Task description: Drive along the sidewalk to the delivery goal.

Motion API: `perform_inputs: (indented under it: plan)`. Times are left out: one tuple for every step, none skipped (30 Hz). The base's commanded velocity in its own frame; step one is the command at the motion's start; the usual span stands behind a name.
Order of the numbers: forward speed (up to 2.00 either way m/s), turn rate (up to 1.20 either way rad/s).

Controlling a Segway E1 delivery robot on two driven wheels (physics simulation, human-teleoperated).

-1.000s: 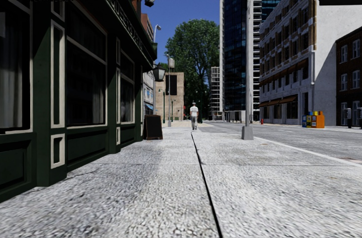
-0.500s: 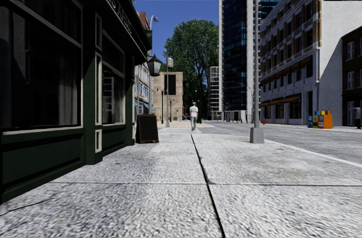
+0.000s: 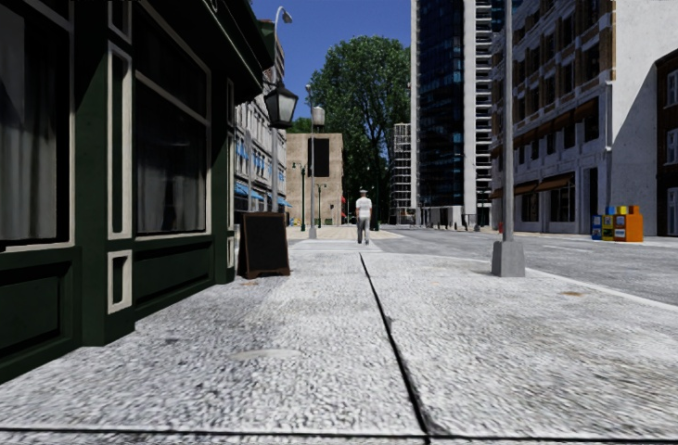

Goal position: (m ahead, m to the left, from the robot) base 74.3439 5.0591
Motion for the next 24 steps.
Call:
perform_inputs:
  plan:
    - [2.00, 0.00]
    - [2.00, 0.00]
    - [2.00, 0.00]
    - [2.00, 0.00]
    - [2.00, 0.00]
    - [2.00, 0.00]
    - [2.00, 0.00]
    - [2.00, 0.00]
    - [2.00, 0.00]
    - [2.00, 0.00]
    - [2.00, 0.00]
    - [2.00, 0.00]
    - [2.00, 0.00]
    - [2.00, 0.00]
    - [2.00, 0.00]
    - [2.00, 0.00]
    - [2.00, 0.00]
    - [2.00, 0.00]
    - [2.00, 0.00]
    - [2.00, 0.00]
    - [2.00, 0.00]
    - [2.00, 0.00]
    - [2.00, 0.00]
    - [2.00, 0.00]
